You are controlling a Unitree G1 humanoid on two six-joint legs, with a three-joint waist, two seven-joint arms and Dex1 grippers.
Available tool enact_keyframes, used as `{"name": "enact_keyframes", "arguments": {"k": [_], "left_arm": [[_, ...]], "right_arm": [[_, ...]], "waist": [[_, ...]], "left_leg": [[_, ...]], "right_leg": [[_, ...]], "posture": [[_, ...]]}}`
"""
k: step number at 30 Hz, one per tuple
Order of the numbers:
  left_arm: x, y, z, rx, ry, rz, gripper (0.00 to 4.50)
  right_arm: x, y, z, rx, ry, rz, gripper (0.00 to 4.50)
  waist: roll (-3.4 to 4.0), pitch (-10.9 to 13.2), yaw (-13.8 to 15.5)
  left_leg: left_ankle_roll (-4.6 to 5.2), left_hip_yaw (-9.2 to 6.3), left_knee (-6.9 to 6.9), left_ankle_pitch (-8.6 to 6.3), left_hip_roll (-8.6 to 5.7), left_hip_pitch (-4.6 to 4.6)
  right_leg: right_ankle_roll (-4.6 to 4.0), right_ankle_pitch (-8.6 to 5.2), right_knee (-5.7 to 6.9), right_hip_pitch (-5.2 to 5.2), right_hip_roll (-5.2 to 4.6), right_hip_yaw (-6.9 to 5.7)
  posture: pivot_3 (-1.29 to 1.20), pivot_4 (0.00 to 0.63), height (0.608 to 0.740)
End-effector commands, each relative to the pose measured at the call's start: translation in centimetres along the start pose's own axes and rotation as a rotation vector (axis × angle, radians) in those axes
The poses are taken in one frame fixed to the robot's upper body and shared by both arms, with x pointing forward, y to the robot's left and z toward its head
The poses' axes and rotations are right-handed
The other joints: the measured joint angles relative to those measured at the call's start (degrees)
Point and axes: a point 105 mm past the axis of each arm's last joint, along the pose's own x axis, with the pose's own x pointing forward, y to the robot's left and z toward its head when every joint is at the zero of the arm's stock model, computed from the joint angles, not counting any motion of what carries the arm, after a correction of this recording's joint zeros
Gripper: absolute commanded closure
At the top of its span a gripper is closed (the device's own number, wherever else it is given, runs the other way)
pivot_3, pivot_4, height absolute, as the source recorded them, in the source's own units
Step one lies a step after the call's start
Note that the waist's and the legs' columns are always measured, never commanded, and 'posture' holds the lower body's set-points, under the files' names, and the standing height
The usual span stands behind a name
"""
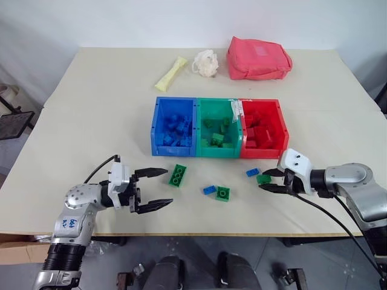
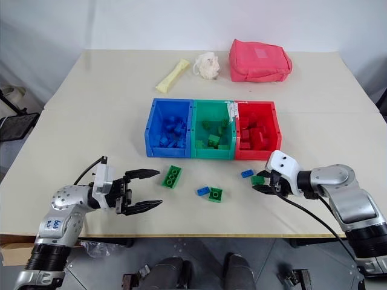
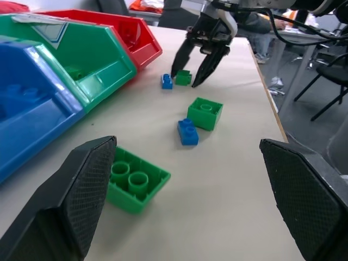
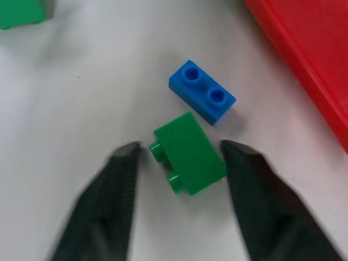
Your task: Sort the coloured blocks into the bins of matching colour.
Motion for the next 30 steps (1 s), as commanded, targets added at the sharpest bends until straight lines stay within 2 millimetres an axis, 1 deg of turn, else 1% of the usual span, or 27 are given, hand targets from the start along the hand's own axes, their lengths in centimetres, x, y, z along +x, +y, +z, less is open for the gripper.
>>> {"name": "enact_keyframes", "arguments": {"k": [1,2,4,8,10,11,14,15,17,20,23,25,26,28,30], "left_arm": [[-0.3,-0.1,1.3,0.046,-0.026,0.012,0.0],[-0.3,-0.1,1.3,0.048,-0.031,0.02,0.0],[-0.3,0.2,1.7,0.057,-0.05,0.046,0.0],[-0.2,1.1,2.6,0.081,-0.093,0.11,0.0],[-0.1,1.3,2.8,0.085,-0.101,0.126,0.0],[0.0,1.8,3.1,0.084,-0.115,0.16,0.0],[0.1,2.4,3.5,0.082,-0.132,0.199,0.0],[0.2,2.4,3.5,0.083,-0.131,0.198,0.0],[0.3,2.3,3.5,0.084,-0.132,0.194,0.0],[0.5,2.2,3.7,0.094,-0.142,0.191,0.0],[0.7,2.3,3.9,0.099,-0.148,0.191,0.0],[0.8,2.3,4.1,0.103,-0.152,0.188,0.0],[0.8,2.3,4.1,0.104,-0.154,0.186,0.0],[0.9,2.3,4.3,0.104,-0.16,0.176,0.0],[1.1,2.1,4.4,0.1,-0.162,0.153,0.0]], "right_arm": [[-0.8,-0.6,1.2,-0.052,-0.021,-0.031,3.38],[-0.9,-0.7,1.7,-0.062,-0.034,-0.033,3.63],[-1.2,-0.7,3.0,-0.079,-0.076,-0.034,3.62],[-1.1,-1.3,6.6,-0.123,-0.183,-0.039,3.62],[-1.0,-1.5,7.5,-0.137,-0.207,-0.042,3.62],[-0.3,-2.4,9.5,-0.156,-0.265,-0.065,3.62],[1.5,-4.0,13.8,-0.198,-0.369,-0.099,3.62],[2.0,-4.3,14.6,-0.203,-0.385,-0.102,3.62],[3.2,-5.0,15.5,-0.206,-0.392,-0.113,3.62],[4.6,-5.6,16.0,-0.225,-0.387,-0.116,2.56],[4.8,-5.7,16.3,-0.241,-0.397,-0.108,1.56],[4.5,-5.6,16.5,-0.25,-0.409,-0.107,0.81],[4.4,-5.6,16.6,-0.255,-0.414,-0.105,0.61],[3.8,-5.4,16.7,-0.261,-0.422,-0.104,0.04],[3.2,-5.0,16.5,-0.266,-0.428,-0.088,0.04]], "waist": [[0.0,0.0,0.02],[0.0,0.0,0.0],[0.0,0.0,-0.05],[0.01,0.0,-0.21],[0.01,0.0,-0.23],[0.0,0.0,-0.23],[0.03,0.04,-0.89],[0.02,0.04,-1.27],[0.02,0.03,-1.42],[0.01,0.03,-1.37],[0.02,0.04,-1.37],[0.02,0.04,-1.54],[0.02,0.04,-1.6],[0.02,0.04,-1.62],[0.02,0.04,-1.59]], "left_leg": [[0.0,-0.01,0.0,0.0,0.0,0.0],[0.0,-0.01,0.0,0.0,0.0,0.0],[0.0,0.0,-0.01,0.0,0.0,0.0],[-0.01,0.01,-0.01,0.0,0.02,0.0],[-0.02,0.02,-0.01,-0.01,0.05,0.0],[-0.02,0.01,-0.02,-0.01,0.05,0.0],[-0.01,0.14,-0.02,0.0,0.02,-0.03],[0.0,0.14,-0.01,0.01,0.01,0.0],[-0.01,0.07,-0.05,0.01,0.02,0.01],[-0.01,-0.11,-0.07,-0.01,-0.09,0.01],[0.02,-0.23,-0.08,-0.02,-0.21,-0.04],[0.03,-0.23,-0.08,-0.02,-0.25,-0.06],[0.03,-0.22,-0.08,-0.02,-0.24,-0.06],[0.03,-0.2,-0.07,-0.01,-0.17,-0.05],[0.01,-0.17,-0.04,-0.01,-0.09,-0.05]], "right_leg": [[0.0,0.0,0.0,0.0,0.0,0.0],[0.0,0.0,0.01,-0.01,0.0,0.01],[0.0,0.0,0.0,-0.01,-0.01,0.02],[0.0,0.0,0.0,-0.04,-0.01,0.0],[0.0,0.0,0.0,-0.05,0.01,0.0],[0.0,0.0,0.02,-0.05,0.01,0.0],[0.0,0.0,0.02,-0.13,0.08,-0.05],[0.0,0.0,0.12,-0.14,0.06,-0.06],[0.0,0.0,0.16,-0.15,0.08,-0.08],[-0.01,0.0,0.32,-0.15,0.06,-0.14],[-0.01,0.0,0.34,-0.15,0.0,-0.17],[-0.01,0.0,0.34,-0.17,-0.01,-0.2],[-0.01,0.0,0.34,-0.17,0.0,-0.22],[0.0,0.0,0.34,-0.17,0.06,-0.23],[0.0,0.0,0.33,-0.17,0.1,-0.23]], "posture": [[0.0,0.15,0.74],[0.0,0.15,0.74],[0.0,0.15,0.74],[0.0,0.15,0.74],[0.0,0.15,0.74],[0.0,0.15,0.74],[0.0,0.15,0.74],[0.0,0.15,0.74],[0.0,0.15,0.74],[0.0,0.15,0.74],[0.0,0.15,0.74],[0.0,0.15,0.74],[0.0,0.15,0.74],[0.0,0.15,0.74],[0.0,0.15,0.74]]}}
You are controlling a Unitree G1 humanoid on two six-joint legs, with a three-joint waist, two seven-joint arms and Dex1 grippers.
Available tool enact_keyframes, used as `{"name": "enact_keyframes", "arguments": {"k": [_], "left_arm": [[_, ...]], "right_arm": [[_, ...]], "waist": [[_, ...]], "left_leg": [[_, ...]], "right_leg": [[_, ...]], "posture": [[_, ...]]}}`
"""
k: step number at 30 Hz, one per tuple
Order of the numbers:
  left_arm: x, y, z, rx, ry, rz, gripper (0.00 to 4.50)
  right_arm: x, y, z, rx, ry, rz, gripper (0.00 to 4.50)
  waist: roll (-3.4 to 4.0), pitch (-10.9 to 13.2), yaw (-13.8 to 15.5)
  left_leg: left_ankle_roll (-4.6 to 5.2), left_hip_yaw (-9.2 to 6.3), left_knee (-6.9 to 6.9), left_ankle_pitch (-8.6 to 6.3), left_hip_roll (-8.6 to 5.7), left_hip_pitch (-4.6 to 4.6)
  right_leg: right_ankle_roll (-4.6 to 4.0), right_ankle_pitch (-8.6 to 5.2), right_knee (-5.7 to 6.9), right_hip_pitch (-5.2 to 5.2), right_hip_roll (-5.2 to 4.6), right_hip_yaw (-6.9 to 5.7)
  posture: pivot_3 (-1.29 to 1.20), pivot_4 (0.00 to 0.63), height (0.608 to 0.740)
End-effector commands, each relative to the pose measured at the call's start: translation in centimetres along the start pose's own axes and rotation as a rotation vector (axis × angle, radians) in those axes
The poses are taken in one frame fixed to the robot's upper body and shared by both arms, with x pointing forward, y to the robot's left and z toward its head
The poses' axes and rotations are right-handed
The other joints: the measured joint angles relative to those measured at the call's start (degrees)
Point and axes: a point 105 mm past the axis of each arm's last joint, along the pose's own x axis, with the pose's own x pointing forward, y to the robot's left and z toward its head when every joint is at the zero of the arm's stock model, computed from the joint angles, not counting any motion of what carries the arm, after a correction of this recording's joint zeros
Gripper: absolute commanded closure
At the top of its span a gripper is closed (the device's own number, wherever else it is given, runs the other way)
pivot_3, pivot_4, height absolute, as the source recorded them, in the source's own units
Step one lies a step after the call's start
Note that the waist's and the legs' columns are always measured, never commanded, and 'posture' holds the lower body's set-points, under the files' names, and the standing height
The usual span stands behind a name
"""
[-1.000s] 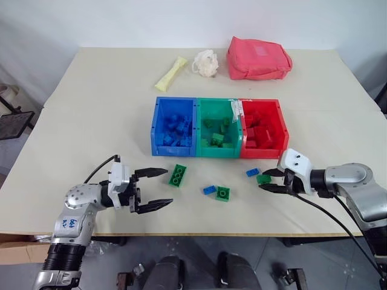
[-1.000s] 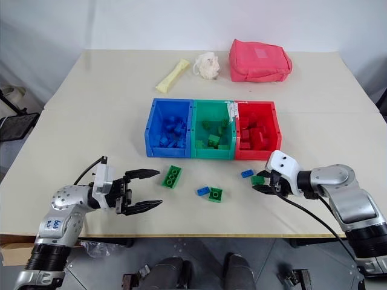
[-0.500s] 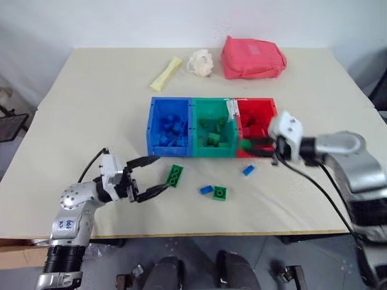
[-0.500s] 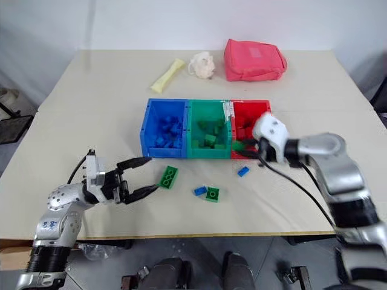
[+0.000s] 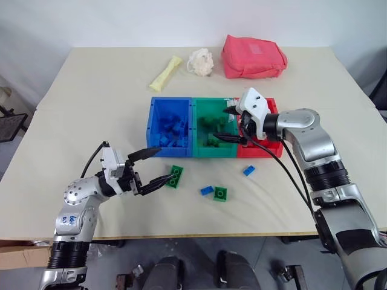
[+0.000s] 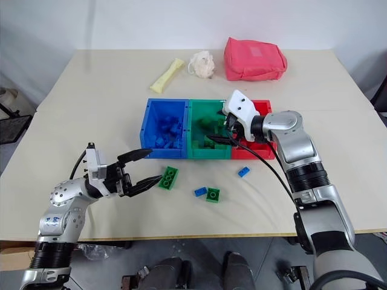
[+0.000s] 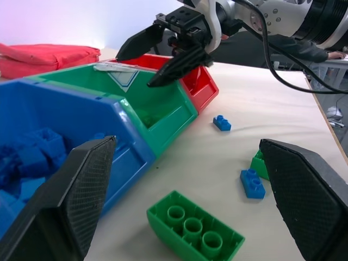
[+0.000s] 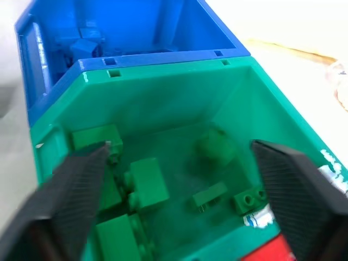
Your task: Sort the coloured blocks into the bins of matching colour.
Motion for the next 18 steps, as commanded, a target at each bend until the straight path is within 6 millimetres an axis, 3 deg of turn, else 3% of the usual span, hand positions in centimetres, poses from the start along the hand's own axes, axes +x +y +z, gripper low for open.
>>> {"name": "enact_keyframes", "arguments": {"k": [1,9,14,18], "left_arm": [[0.6,-0.6,1.3,0.018,-0.041,-0.068,0.0],[0.7,-3.0,-0.4,-0.017,0.083,-0.315,0.0],[0.9,-3.2,-0.9,-0.027,0.094,-0.368,0.0],[0.9,-3.1,-1.2,-0.028,0.108,-0.398,0.0]], "right_arm": [[-2.0,0.2,1.9,-0.048,-0.062,0.012,0.04],[-9.1,5.4,-2.2,0.034,0.074,0.158,0.04],[-12.8,6.8,-4.7,0.107,0.204,0.121,0.04],[-17.0,8.1,-7.5,0.183,0.352,0.061,0.04]], "waist": [[0.0,0.0,0.07],[0.0,0.01,0.99],[0.0,0.0,1.37],[0.0,0.01,1.94]], "left_leg": [[-0.01,0.0,0.0,0.01,0.02,0.0],[0.03,0.0,-0.01,-0.02,-0.06,-0.01],[0.01,0.18,0.03,-0.01,0.06,0.03],[0.0,0.21,0.02,-0.01,0.11,0.07]], "right_leg": [[0.0,0.0,0.0,0.0,0.0,0.0],[0.0,0.0,-0.13,0.08,-0.07,0.05],[0.01,0.0,-0.25,0.12,-0.03,0.06],[0.0,0.0,-0.27,0.16,-0.05,0.13]], "posture": [[0.0,0.15,0.74],[0.0,0.15,0.74],[0.0,0.15,0.74],[0.0,0.15,0.74]]}}
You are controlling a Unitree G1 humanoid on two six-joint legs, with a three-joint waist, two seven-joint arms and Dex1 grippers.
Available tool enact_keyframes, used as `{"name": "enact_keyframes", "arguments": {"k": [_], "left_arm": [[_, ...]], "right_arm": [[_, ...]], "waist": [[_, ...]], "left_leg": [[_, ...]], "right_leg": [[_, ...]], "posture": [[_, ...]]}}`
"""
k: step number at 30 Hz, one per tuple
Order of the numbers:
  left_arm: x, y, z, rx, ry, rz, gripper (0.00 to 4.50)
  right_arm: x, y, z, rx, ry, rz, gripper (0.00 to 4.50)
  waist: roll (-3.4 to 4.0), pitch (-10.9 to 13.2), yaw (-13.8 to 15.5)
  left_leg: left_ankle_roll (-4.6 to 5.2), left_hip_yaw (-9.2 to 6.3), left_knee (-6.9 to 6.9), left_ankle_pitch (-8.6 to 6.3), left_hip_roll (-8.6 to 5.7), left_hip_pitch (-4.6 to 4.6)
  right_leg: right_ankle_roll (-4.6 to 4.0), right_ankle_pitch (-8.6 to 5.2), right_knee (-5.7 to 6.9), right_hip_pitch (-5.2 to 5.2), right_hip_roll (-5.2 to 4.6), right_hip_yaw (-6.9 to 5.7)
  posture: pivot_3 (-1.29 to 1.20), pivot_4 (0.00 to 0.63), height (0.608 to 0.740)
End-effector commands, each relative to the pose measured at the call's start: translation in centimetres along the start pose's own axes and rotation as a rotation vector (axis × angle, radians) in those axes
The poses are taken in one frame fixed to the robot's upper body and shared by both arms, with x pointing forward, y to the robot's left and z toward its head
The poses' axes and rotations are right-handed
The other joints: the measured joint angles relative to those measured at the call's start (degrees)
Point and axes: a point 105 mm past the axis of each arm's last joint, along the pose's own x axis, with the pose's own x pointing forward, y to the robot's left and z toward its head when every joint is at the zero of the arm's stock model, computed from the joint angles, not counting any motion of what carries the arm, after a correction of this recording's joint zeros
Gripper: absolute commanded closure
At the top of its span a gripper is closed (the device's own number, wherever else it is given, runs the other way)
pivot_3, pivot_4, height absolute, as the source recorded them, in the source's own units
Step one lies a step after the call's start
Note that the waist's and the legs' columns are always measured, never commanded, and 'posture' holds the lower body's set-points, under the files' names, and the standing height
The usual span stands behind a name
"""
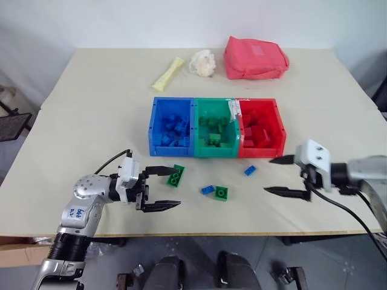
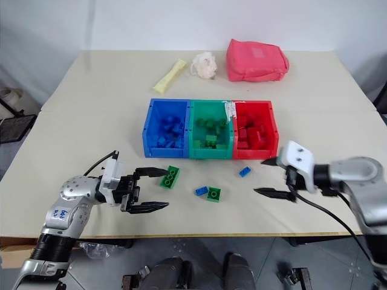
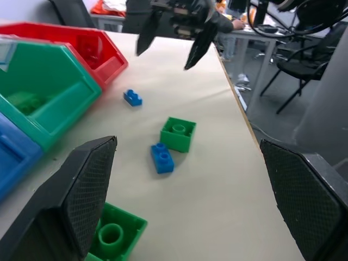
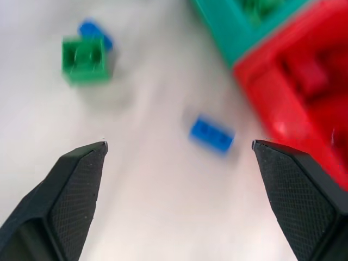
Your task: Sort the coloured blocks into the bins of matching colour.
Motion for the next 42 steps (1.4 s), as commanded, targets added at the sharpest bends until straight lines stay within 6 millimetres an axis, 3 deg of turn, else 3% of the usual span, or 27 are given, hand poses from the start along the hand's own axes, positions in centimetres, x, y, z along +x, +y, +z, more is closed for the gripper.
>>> {"name": "enact_keyframes", "arguments": {"k": [1,5,17,25,28,35,42], "left_arm": [[-0.3,0.1,0.2,0.025,0.005,-0.015,0.0],[-0.4,0.4,0.2,0.026,0.008,-0.016,0.0],[-0.3,0.1,0.6,0.046,-0.017,0.023,0.0],[-0.9,-0.6,0.9,0.048,-0.021,0.082,0.0],[-1.3,-1.0,0.9,0.045,-0.016,0.105,0.0],[-1.4,-1.4,0.8,0.04,-0.014,0.121,0.0],[-1.6,-1.4,0.6,0.04,-0.014,0.135,0.0]], "right_arm": [[-2.2,0.1,-0.4,-0.005,0.03,-0.06,0.04],[-1.9,0.2,-0.1,0.0,0.013,-0.077,0.04],[4.2,-1.9,1.4,0.002,-0.093,-0.051,0.04],[7.0,-2.9,0.5,0.007,-0.074,-0.023,0.04],[7.5,-2.9,0.4,0.005,-0.078,-0.012,0.67],[7.7,-2.6,0.2,0.001,-0.08,0.006,3.01],[7.3,-2.3,0.7,-0.017,-0.095,0.001,3.03]], "waist": [[0.0,0.0,0.02],[0.0,0.0,-0.38],[0.0,0.0,-0.23],[0.0,0.0,-0.36],[0.0,0.0,-0.48],[0.0,0.0,-0.42],[0.0,0.0,-0.37]], "left_leg": [[0.0,-0.05,0.0,0.0,-0.02,0.01],[0.02,0.15,0.01,0.01,-0.01,0.04],[0.0,0.04,0.0,-0.01,-0.04,0.05],[0.0,0.01,0.0,0.0,-0.03,0.02],[0.0,0.03,0.0,0.0,-0.02,0.03],[0.0,0.03,0.03,0.0,-0.01,0.06],[0.0,0.02,0.02,0.0,-0.01,0.06]], "right_leg": [[0.0,0.0,0.0,0.02,-0.01,0.0],[0.02,0.01,-0.1,0.02,-0.02,0.02],[0.01,0.01,-0.07,0.0,-0.04,0.11],[0.01,0.01,-0.04,-0.02,-0.02,0.07],[0.01,0.01,-0.04,-0.01,-0.01,0.06],[0.01,0.01,-0.02,0.01,-0.01,0.08],[0.01,0.01,-0.02,0.01,-0.02,0.08]], "posture": [[0.0,0.15,0.74],[0.0,0.15,0.74],[0.0,0.15,0.74],[0.0,0.15,0.74],[0.0,0.15,0.74],[0.0,0.15,0.74],[0.0,0.15,0.74]]}}
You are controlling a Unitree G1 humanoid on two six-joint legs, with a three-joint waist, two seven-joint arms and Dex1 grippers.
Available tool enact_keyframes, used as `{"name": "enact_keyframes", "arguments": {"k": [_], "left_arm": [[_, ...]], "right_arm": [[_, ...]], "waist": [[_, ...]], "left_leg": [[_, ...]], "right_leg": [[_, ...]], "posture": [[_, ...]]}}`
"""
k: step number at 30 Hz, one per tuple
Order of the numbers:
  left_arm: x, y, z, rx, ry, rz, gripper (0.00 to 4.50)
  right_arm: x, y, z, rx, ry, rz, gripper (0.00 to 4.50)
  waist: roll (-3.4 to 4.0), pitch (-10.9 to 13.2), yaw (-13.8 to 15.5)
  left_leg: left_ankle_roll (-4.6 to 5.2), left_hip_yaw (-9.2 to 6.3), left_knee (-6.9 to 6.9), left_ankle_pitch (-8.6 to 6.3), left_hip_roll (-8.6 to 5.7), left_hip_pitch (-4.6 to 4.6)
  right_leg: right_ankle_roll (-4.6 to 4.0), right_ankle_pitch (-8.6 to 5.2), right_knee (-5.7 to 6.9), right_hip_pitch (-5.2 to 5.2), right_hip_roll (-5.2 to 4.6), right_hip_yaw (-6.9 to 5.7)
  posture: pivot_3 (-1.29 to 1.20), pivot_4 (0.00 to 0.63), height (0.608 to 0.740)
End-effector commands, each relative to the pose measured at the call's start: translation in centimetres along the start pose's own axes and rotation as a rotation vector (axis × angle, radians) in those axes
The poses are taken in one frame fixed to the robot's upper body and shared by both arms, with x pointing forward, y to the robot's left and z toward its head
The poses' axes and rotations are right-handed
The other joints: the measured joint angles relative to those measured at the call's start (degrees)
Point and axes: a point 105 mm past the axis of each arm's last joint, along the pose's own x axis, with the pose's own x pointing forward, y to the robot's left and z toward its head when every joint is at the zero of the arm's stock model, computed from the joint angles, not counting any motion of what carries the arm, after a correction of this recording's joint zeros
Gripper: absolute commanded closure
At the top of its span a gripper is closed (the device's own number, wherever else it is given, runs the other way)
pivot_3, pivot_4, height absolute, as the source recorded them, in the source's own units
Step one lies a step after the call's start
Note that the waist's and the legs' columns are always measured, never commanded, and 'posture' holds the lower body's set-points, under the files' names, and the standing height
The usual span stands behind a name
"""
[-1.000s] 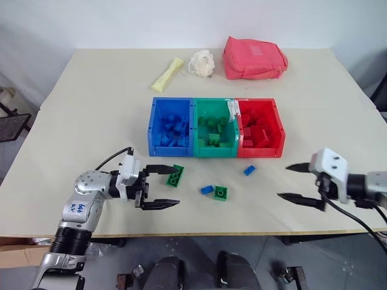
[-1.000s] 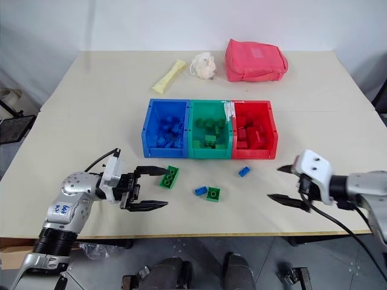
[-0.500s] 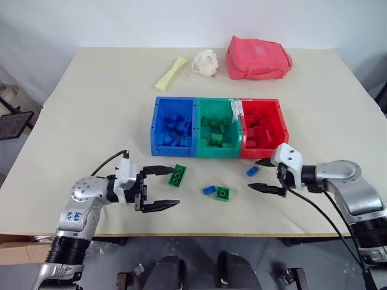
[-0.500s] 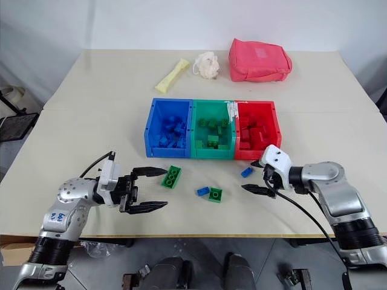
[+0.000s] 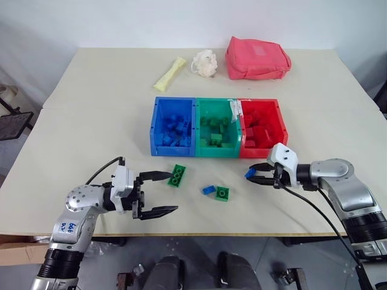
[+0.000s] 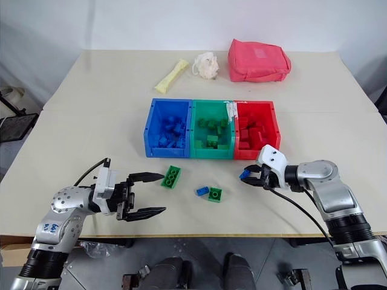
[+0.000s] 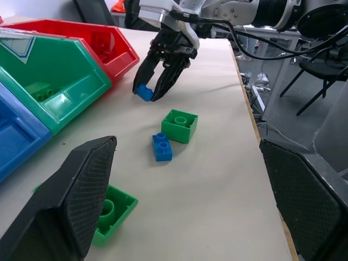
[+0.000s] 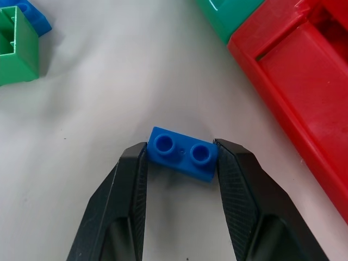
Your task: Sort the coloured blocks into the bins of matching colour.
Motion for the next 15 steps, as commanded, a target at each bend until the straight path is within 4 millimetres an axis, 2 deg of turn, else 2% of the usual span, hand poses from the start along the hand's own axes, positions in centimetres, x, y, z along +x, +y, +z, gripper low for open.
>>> {"name": "enact_keyframes", "arguments": {"k": [1,8,10,15], "left_arm": [[-0.5,0.4,0.9,0.041,-0.025,0.032,0.0],[-1.1,2.1,1.9,0.072,-0.081,0.165,0.0],[-1.5,2.6,2.1,0.084,-0.09,0.231,0.0],[-1.9,2.8,2.5,0.089,-0.113,0.317,0.0]], "right_arm": [[-0.5,0.3,0.9,-0.03,-0.018,-0.011,3.03],[-0.2,0.5,5.4,-0.095,-0.124,-0.024,3.03],[0.8,0.4,8.3,-0.145,-0.201,-0.014,3.03],[2.8,0.2,12.2,-0.193,-0.305,0.013,3.03]], "waist": [[0.0,0.0,-0.01],[0.0,0.0,-0.03],[0.0,0.0,-0.15],[0.0,0.0,-0.66]], "left_leg": [[0.0,0.0,0.0,0.0,0.0,0.0],[-0.01,0.01,-0.02,0.0,0.01,0.0],[-0.01,0.0,-0.02,-0.01,0.02,0.0],[-0.06,-0.03,-0.06,-0.03,0.05,0.0]], "right_leg": [[0.0,0.0,0.0,0.0,0.0,0.0],[0.0,0.0,0.0,-0.04,0.0,0.01],[0.0,0.0,0.0,-0.04,0.0,0.01],[-0.01,-0.01,0.06,-0.1,0.04,-0.01]], "posture": [[0.0,0.15,0.74],[0.0,0.15,0.74],[0.0,0.15,0.74],[0.0,0.15,0.74]]}}
